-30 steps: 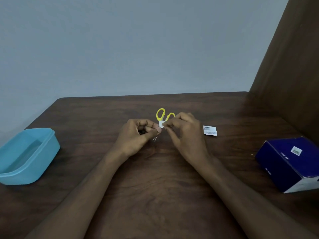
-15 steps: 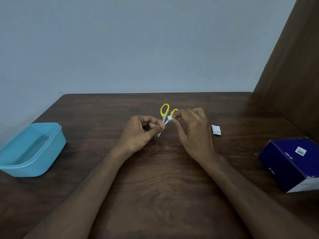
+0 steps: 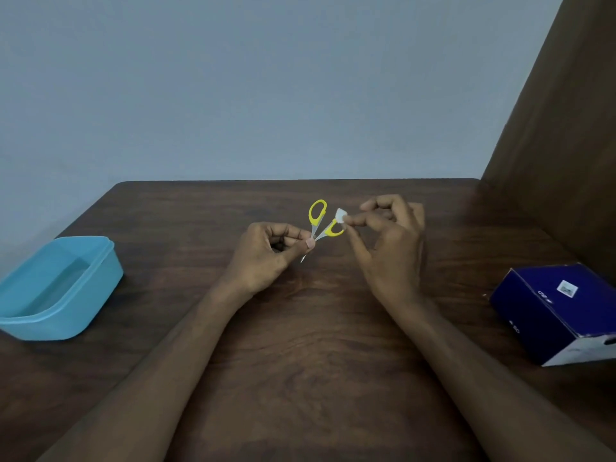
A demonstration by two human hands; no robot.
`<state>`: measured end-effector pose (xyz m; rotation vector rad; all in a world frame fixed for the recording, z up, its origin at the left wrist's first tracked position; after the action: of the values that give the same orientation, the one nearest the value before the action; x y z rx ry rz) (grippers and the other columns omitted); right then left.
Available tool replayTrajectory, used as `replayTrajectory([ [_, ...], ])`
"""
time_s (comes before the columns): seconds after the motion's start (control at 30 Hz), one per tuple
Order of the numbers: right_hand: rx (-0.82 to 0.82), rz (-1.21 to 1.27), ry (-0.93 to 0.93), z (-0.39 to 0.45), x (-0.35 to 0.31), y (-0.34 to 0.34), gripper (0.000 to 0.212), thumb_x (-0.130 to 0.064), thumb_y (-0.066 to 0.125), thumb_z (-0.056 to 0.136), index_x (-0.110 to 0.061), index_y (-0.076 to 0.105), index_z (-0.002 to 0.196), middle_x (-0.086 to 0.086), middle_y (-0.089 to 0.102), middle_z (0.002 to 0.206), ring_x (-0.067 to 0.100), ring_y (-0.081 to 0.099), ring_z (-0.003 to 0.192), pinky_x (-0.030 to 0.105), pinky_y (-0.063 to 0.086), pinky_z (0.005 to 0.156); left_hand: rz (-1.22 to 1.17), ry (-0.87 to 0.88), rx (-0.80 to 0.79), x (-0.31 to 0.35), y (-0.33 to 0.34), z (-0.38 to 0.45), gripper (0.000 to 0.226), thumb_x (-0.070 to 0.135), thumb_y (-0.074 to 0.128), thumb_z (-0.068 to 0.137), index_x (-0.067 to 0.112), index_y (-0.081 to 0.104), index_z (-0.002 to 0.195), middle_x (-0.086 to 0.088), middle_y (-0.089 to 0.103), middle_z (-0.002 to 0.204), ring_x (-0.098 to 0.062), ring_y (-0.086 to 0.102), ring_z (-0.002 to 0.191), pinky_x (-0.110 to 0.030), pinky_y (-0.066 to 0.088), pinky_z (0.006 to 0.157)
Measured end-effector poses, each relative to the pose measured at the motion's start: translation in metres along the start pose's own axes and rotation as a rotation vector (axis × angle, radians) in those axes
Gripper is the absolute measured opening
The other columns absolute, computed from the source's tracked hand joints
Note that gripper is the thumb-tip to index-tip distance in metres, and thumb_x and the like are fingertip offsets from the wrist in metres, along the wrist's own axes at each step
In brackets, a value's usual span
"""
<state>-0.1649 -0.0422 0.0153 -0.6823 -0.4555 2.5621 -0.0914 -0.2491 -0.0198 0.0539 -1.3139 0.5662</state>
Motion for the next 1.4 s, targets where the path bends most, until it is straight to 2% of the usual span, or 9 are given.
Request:
replayTrajectory([
  [0.2,-0.194,0.083,0.018,-0.006,0.001,0.022,0.011,-0.038,0.077,0.089,-0.032,0.083,0.096,-0.009,0.064,0.111,0.024,0.057,0.103,0.051,0.051,0.088,0.012,0.035,0.015,-0.001,-0.003,0.000,0.012,0.015,0.084,0.092,0.025,0.083,0.099,0.014,0.072,0.067,0.000,0.064,0.065,-0.016,0.050,0.066],
  [0.37,-0.117,-0.033,0.102,-0.001,0.008,0.013,0.009,-0.043,0.080,0.089,-0.035,0.083,0.093,-0.009,0.063,0.113,0.026,0.057,0.102,0.046,0.050,0.087,0.048,0.054,-0.004,-0.005,-0.002,0.002,0.011,0.021,0.084,0.093,0.017,0.086,0.103,-0.001,0.073,0.073,-0.008,0.062,0.069,-0.026,0.050,0.070],
  [0.57,-0.152,0.062,0.089,-0.003,0.005,0.016,0.008,-0.038,0.078,0.087,-0.032,0.082,0.090,-0.007,0.063,0.114,0.023,0.058,0.101,0.047,0.051,0.088,0.047,0.054,-0.002,-0.005,-0.001,0.003,0.006,0.020,0.084,0.093,0.019,0.086,0.099,0.008,0.070,0.069,-0.008,0.061,0.068,-0.025,0.048,0.069],
  [0.67,-0.091,-0.036,0.105,-0.001,0.005,0.007,0.007,-0.041,0.080,0.086,-0.035,0.082,0.088,-0.008,0.062,0.117,0.023,0.055,0.101,0.041,0.046,0.087,0.063,0.064,-0.021,-0.004,0.000,0.003,0.007,0.021,0.084,0.093,0.020,0.086,0.099,-0.005,0.076,0.074,-0.006,0.061,0.067,-0.025,0.048,0.069],
  [0.83,-0.290,0.075,-0.002,-0.003,0.000,0.022,0.007,-0.035,0.075,0.087,-0.030,0.078,0.090,-0.002,0.058,0.118,0.024,0.057,0.105,0.050,0.050,0.090,0.069,0.070,-0.031,-0.003,-0.002,0.001,0.011,0.019,0.084,0.093,0.030,0.085,0.093,0.006,0.069,0.068,-0.003,0.060,0.064,-0.026,0.047,0.068],
  [1.0,-0.326,-0.355,-0.318,0.015,0.000,-0.002,0.014,-0.048,0.065,0.094,-0.042,0.077,0.098,-0.003,0.056,0.138,0.028,0.054,0.114,0.043,0.033,0.089,0.089,0.093,-0.063,0.001,0.000,0.000,0.009,0.022,0.084,0.092,0.031,0.085,0.095,-0.018,0.069,0.071,-0.008,0.058,0.066,-0.028,0.045,0.068],
  [1.17,-0.252,-0.204,-0.063,0.004,0.001,0.004,0.006,-0.042,0.077,0.089,-0.038,0.080,0.093,-0.008,0.058,0.125,0.022,0.053,0.109,0.038,0.036,0.086,0.100,0.116,-0.011,0.000,-0.002,0.001,0.007,0.026,0.085,0.090,0.027,0.086,0.098,-0.013,0.069,0.070,-0.011,0.058,0.066,-0.031,0.046,0.067],
  [1.27,-0.256,0.220,0.357,-0.007,0.006,0.025,0.003,-0.031,0.085,0.087,-0.031,0.082,0.086,-0.008,0.066,0.107,0.012,0.063,0.100,0.029,0.043,0.081,0.125,0.133,0.027,-0.002,-0.005,0.001,0.009,0.030,0.086,0.090,0.025,0.086,0.098,0.011,0.069,0.067,-0.008,0.058,0.066,-0.028,0.048,0.066],
  [1.4,-0.283,0.805,0.916,-0.019,-0.002,0.032,0.005,-0.023,0.084,0.090,-0.019,0.084,0.088,-0.017,0.078,0.081,-0.009,0.064,0.069,0.023,0.044,0.067,0.087,0.152,0.036,0.002,-0.005,0.000,0.004,0.022,0.084,0.093,0.021,0.086,0.096,0.000,0.073,0.069,-0.008,0.060,0.064,-0.022,0.047,0.063],
])
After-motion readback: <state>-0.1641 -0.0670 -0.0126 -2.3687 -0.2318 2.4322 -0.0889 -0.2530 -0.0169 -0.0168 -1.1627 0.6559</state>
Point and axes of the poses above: each hand's wrist, its own z-axis towards the middle knuckle, its own y-axis out of the palm, x = y × z, the point moved 5 cm from there along z, towards the middle knuckle
